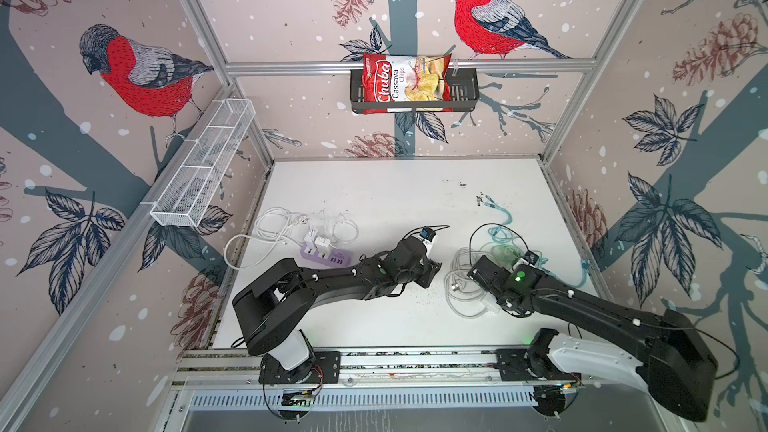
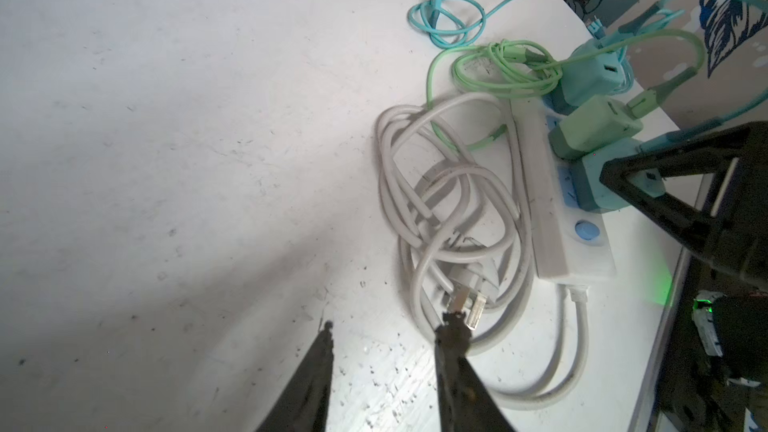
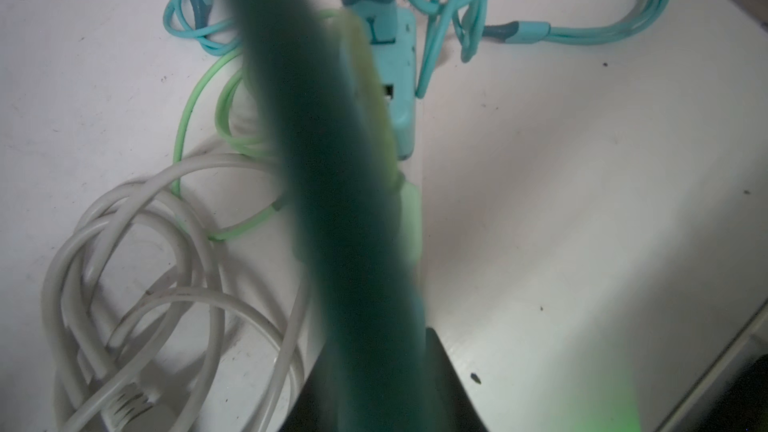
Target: Insert the plug
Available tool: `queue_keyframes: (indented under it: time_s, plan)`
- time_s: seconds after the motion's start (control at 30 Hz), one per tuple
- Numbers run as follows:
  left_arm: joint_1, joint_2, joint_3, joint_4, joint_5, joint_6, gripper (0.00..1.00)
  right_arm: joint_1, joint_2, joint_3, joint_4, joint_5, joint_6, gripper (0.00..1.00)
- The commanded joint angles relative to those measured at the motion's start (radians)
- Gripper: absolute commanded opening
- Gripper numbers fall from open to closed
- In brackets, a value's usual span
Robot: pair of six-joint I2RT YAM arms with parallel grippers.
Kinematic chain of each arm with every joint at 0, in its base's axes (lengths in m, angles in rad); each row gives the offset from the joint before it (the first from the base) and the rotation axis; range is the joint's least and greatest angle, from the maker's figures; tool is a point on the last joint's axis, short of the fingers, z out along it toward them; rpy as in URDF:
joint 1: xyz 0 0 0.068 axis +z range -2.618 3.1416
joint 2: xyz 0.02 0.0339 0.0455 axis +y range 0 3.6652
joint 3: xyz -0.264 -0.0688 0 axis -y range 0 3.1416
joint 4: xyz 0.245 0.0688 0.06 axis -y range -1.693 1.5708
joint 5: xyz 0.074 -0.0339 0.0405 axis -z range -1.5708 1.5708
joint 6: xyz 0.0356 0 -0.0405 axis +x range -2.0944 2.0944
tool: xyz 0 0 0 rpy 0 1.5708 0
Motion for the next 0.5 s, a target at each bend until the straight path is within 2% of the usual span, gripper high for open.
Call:
queue_keyframes:
  time_s: [0.0, 0.2, 0.3, 0.47]
  plan:
    - [0.004, -0.021, -0.009, 0.018, -0.031, 0.018, 0.41, -0.003, 0.052, 0.005, 0.009, -0.1, -0.012, 0.07]
    - [0.013, -0.061, -0.025, -0.011, -0.132, 0.026, 0.42, -0.024, 0.104, 0.009, 0.074, -0.13, -0.065, 0.08]
    - [0.054, -0.091, -0.047, -0.015, -0.131, 0.021, 0.43, -0.047, 0.12, 0.018, 0.154, -0.159, -0.124, 0.08]
    - [0.118, -0.148, -0.086, -0.02, -0.146, 0.014, 0.46, -0.072, 0.245, 0.08, 0.256, -0.183, -0.224, 0.08]
